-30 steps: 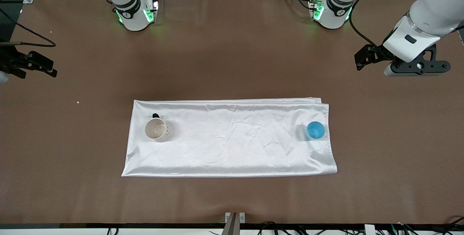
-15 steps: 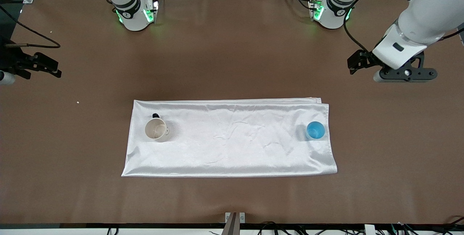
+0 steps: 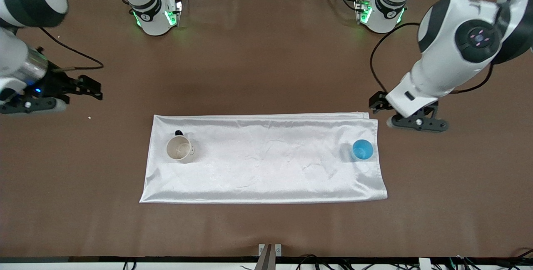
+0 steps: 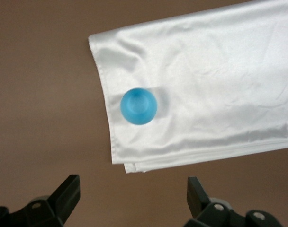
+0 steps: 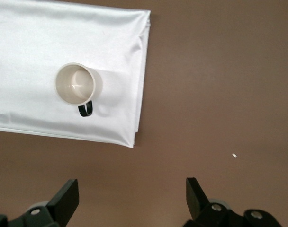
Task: Place blue cup into white mug on table
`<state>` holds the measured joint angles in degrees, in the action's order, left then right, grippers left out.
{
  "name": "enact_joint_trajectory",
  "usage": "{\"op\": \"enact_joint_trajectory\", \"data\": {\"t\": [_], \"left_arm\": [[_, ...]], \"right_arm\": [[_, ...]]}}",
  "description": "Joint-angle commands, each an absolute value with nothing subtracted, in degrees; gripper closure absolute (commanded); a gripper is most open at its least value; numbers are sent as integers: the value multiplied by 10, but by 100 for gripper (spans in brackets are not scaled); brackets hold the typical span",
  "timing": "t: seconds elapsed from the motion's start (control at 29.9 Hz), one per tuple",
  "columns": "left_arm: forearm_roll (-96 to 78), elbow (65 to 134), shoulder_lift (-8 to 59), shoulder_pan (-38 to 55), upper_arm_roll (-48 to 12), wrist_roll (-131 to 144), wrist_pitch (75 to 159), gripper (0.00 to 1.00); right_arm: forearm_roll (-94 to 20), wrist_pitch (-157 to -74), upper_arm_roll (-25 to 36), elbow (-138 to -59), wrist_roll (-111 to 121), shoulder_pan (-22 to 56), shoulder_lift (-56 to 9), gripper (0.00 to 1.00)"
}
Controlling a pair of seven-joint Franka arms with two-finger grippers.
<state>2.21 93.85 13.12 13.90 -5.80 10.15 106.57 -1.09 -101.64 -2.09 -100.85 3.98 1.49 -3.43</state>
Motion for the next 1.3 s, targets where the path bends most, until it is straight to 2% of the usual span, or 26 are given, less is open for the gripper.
{"op": "enact_joint_trajectory", "data": {"t": [0.0,0.2,0.43,0.6,0.94,1.27], "left_arm": [[55,923,173,140,-75,92,1103,0],[67,923,212,140,-75,92,1138,0],[71,924,255,141,-75,93,1172,0],[73,925,275,143,-75,99,1207,0],[73,926,311,143,-75,101,1224,0],[96,926,352,143,-74,102,1281,0]], "right_arm": [[-11,-1061,-19,-1001,31,54,-87,0],[-11,-1121,-19,-1011,12,92,-145,0],[-11,-1281,-19,-1097,-33,127,-187,0],[-10,-1351,-19,-1127,-32,134,-219,0],[-9,-1360,-18,-1129,-32,153,-241,0],[-9,-1354,-19,-1129,-22,154,-236,0]]}}
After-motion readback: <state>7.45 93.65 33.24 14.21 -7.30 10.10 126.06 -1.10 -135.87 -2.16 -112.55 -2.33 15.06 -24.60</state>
